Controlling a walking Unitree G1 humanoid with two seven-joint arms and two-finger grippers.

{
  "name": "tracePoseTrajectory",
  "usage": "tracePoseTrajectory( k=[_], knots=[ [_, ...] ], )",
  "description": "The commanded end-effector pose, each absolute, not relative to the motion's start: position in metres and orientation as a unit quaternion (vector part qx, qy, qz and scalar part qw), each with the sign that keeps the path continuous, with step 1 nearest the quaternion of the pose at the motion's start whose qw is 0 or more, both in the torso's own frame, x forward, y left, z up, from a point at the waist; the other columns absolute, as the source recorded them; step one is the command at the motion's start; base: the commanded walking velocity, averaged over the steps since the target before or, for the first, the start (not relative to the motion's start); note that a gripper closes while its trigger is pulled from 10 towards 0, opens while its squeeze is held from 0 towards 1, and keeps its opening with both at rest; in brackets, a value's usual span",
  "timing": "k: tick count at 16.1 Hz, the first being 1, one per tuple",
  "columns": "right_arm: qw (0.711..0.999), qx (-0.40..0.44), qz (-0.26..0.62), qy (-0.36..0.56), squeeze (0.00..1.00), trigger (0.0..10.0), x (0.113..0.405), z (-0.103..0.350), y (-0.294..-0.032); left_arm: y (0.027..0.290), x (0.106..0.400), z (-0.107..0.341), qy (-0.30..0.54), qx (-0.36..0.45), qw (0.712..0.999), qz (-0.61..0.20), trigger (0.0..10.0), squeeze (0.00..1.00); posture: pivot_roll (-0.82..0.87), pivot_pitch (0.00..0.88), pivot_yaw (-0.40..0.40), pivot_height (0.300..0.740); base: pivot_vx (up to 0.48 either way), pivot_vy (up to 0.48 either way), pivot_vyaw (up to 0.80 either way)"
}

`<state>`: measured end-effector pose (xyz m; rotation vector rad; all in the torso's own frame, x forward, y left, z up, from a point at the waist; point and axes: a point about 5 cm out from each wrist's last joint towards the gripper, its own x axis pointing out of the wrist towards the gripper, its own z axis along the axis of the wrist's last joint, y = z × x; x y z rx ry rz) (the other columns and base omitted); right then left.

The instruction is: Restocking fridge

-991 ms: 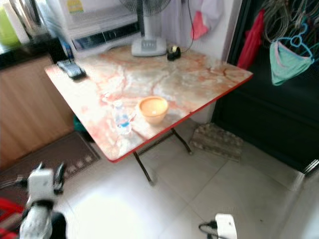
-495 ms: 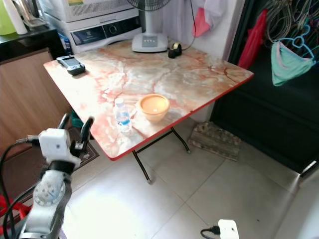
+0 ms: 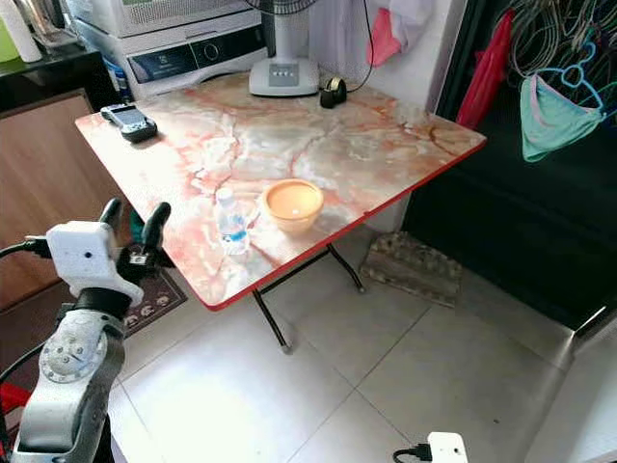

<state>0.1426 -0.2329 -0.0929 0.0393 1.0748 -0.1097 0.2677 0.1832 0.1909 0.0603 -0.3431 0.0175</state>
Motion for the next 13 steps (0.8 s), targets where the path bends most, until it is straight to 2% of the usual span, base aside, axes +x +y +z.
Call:
tracePoseTrajectory(
  k=[1,7,13],
  knots=[
    [0.860,0.020,-0.068,0.506,0.00,10.0,0.1409,-0.0921,-0.2378,0.1844,0.2671,0.1961,-0.173,0.016,0.985,0.010,10.0,0.00,0.11,0.044,-0.015,0.740,0.000,0.000,0.00],
    [0.857,0.023,-0.060,0.511,0.00,10.0,0.1376,-0.0933,-0.2374,0.1816,0.2651,0.1969,-0.153,0.026,0.988,0.002,10.0,0.00,0.11,0.035,-0.014,0.740,0.000,0.000,0.00],
    [0.858,0.027,-0.059,0.509,0.00,10.0,0.1372,-0.0936,-0.2363,0.1858,0.2688,0.2025,-0.147,0.042,0.988,0.002,10.0,0.00,0.10,0.055,-0.008,0.740,0.253,0.000,0.00]
  ],
)
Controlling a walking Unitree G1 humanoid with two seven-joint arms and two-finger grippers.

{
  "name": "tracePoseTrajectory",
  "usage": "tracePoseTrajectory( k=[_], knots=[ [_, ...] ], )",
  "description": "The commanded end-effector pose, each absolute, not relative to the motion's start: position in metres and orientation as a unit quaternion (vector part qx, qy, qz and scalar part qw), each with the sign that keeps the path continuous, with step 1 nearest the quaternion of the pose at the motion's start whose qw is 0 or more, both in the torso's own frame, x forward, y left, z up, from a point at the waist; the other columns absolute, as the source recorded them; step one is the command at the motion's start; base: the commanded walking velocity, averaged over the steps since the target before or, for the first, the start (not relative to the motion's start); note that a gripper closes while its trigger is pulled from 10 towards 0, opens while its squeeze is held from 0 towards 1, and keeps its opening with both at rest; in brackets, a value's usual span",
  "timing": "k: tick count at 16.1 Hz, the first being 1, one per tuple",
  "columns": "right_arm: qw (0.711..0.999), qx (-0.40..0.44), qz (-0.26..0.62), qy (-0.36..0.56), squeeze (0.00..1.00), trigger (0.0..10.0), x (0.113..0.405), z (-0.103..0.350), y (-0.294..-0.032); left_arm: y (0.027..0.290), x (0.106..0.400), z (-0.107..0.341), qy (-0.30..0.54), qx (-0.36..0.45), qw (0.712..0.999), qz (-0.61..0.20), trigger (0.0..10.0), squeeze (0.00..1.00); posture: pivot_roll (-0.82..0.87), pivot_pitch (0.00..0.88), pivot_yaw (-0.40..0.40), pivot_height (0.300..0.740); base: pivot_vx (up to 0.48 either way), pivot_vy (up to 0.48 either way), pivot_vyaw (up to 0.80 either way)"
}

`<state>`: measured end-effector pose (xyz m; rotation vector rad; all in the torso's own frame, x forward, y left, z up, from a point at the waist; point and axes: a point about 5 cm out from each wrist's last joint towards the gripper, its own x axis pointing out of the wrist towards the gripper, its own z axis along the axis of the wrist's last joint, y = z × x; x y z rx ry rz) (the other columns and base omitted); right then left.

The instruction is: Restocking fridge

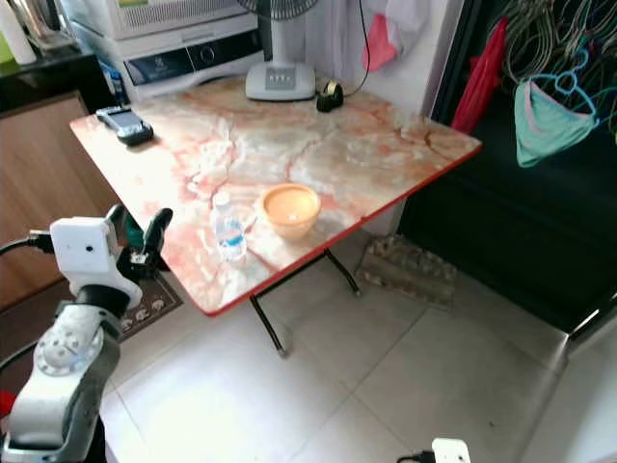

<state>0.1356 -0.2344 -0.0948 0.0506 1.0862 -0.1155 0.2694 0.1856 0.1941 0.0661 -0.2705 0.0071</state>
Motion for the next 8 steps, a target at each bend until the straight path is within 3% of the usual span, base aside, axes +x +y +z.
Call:
tracePoseTrajectory(
  k=[1,8],
  knots=[
    [0.859,0.029,-0.059,0.508,0.00,10.0,0.1373,-0.0936,-0.2359,0.1878,0.2683,0.2026,-0.146,0.043,0.988,0.005,10.0,0.00,0.10,0.059,-0.007,0.740,0.251,0.000,0.00],
    [0.860,0.032,-0.057,0.506,0.00,10.0,0.1390,-0.0931,-0.2351,0.1900,0.2693,0.2082,-0.147,0.052,0.988,0.008,10.0,0.00,0.10,0.075,-0.004,0.740,0.262,0.000,0.00]
  ],
)
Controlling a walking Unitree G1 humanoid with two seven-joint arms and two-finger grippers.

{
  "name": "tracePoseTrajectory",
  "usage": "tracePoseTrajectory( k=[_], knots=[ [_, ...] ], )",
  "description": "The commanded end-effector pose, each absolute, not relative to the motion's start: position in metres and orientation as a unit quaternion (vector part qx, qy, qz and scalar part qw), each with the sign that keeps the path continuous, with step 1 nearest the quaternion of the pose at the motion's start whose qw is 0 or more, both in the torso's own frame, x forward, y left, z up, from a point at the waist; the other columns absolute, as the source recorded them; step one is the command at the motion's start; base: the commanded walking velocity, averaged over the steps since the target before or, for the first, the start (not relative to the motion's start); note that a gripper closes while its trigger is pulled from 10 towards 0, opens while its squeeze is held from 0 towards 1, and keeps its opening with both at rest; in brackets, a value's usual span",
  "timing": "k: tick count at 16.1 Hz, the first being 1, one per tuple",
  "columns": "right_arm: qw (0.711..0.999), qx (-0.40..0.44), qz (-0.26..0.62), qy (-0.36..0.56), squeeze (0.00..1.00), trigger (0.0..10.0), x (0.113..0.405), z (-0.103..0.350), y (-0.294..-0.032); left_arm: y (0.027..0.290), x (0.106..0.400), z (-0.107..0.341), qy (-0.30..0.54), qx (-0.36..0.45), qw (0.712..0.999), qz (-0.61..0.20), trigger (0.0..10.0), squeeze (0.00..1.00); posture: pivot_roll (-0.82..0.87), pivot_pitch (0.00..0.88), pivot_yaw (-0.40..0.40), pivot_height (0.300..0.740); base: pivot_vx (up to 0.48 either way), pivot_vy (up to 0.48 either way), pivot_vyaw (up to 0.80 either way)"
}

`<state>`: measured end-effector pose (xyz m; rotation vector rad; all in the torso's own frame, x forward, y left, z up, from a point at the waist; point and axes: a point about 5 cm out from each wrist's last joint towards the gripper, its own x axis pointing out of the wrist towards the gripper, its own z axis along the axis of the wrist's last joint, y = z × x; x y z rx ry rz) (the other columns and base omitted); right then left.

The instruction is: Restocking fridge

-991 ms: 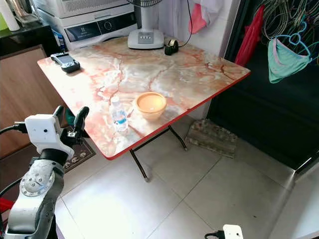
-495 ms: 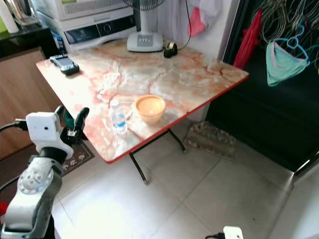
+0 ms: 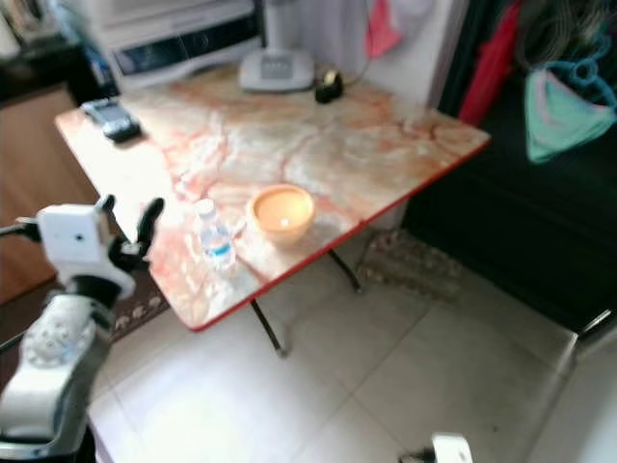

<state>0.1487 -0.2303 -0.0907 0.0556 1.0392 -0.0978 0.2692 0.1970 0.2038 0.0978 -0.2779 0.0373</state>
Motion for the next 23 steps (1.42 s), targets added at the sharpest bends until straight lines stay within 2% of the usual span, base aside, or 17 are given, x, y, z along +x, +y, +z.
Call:
tracePoseTrajectory(
  k=[1,11,16,18,21,23],
  knots=[
    [0.860,0.032,-0.057,0.505,0.00,10.0,0.139,-0.093,-0.235,0.191,0.269,0.209,-0.147,0.055,0.988,0.010,10.0,0.00,0.10,0.075,-0.004,0.740,0.262,0.000,0.00],
    [0.861,0.030,-0.053,0.505,0.00,10.0,0.140,-0.093,-0.236,0.190,0.269,0.211,-0.145,0.062,0.987,0.011,10.0,0.00,0.10,0.083,-0.007,0.740,0.264,0.000,0.00],
    [0.861,0.031,-0.051,0.505,0.00,10.0,0.140,-0.093,-0.235,0.192,0.269,0.216,-0.147,0.071,0.986,0.020,10.0,0.00,0.10,0.087,-0.008,0.740,0.000,0.000,0.00],
    [0.861,0.032,-0.050,0.505,0.00,10.0,0.140,-0.093,-0.235,0.192,0.271,0.235,-0.151,0.095,0.984,0.016,10.0,0.00,0.11,0.090,-0.010,0.740,0.000,0.000,0.00],
    [0.860,0.030,-0.046,0.508,0.00,10.0,0.141,-0.093,-0.234,0.192,0.279,0.252,-0.102,0.124,0.987,-0.007,10.0,0.00,0.12,0.091,-0.009,0.740,0.000,0.000,0.00],
    [0.860,0.027,-0.042,0.507,0.00,10.0,0.141,-0.093,-0.233,0.193,0.285,0.256,-0.043,0.080,0.996,-0.020,10.0,0.00,0.13,0.089,-0.007,0.740,0.000,0.000,0.00]
  ],
)
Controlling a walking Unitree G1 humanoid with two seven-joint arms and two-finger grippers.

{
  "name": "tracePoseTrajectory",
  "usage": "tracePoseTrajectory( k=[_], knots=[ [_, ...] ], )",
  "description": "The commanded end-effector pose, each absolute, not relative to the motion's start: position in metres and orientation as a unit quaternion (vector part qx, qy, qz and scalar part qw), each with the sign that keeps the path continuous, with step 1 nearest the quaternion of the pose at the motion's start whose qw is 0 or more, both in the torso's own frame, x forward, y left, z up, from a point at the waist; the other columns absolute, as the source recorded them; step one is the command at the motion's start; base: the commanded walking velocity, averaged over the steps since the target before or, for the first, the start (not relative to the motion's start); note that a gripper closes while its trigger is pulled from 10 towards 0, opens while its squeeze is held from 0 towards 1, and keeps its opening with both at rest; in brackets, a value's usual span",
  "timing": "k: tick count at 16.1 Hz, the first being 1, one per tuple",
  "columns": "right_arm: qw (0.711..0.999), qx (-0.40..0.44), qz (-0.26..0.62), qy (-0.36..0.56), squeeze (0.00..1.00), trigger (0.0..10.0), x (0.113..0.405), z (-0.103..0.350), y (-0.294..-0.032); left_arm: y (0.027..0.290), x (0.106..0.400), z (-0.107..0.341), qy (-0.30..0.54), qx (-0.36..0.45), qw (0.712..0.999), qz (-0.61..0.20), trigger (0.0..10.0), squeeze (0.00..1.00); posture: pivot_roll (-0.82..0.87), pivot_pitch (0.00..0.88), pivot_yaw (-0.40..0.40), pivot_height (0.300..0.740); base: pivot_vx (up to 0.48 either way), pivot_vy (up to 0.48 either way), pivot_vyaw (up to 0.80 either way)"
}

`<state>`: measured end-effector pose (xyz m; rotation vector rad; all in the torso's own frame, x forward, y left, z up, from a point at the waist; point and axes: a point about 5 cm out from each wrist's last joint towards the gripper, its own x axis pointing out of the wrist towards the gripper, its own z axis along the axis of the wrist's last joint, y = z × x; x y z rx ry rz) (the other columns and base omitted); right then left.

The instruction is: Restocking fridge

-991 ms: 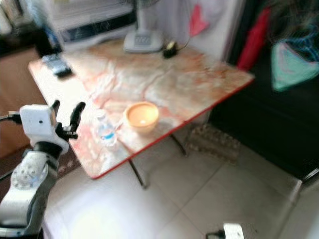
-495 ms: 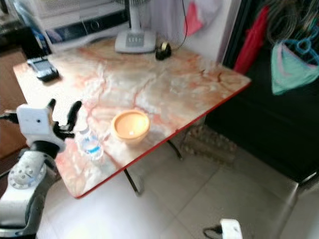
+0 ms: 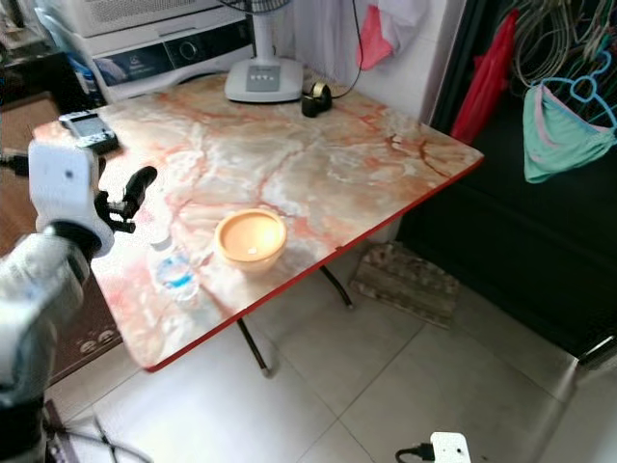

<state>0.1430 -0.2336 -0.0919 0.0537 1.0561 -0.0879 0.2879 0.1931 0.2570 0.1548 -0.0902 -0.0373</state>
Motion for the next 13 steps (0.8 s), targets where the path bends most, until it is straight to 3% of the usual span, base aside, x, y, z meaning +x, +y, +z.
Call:
tracePoseTrajectory(
  k=[1,3,13],
  knots=[
    [0.861,0.030,-0.044,0.507,0.00,10.0,0.142,-0.093,-0.233,0.192,0.288,0.259,-0.024,0.061,0.997,-0.038,10.0,0.00,0.13,0.089,-0.005,0.740,0.000,0.000,0.00],
    [0.860,0.029,-0.043,0.507,0.00,10.0,0.143,-0.093,-0.232,0.189,0.292,0.264,0.015,0.137,0.986,-0.090,10.0,0.00,0.14,0.091,-0.004,0.740,0.000,0.000,0.00],
    [0.859,0.014,-0.028,0.511,0.00,10.0,0.144,-0.093,-0.230,0.199,0.297,0.249,0.144,0.121,0.976,-0.108,10.0,0.00,0.13,0.082,0.013,0.740,0.000,0.000,0.00]
  ],
)
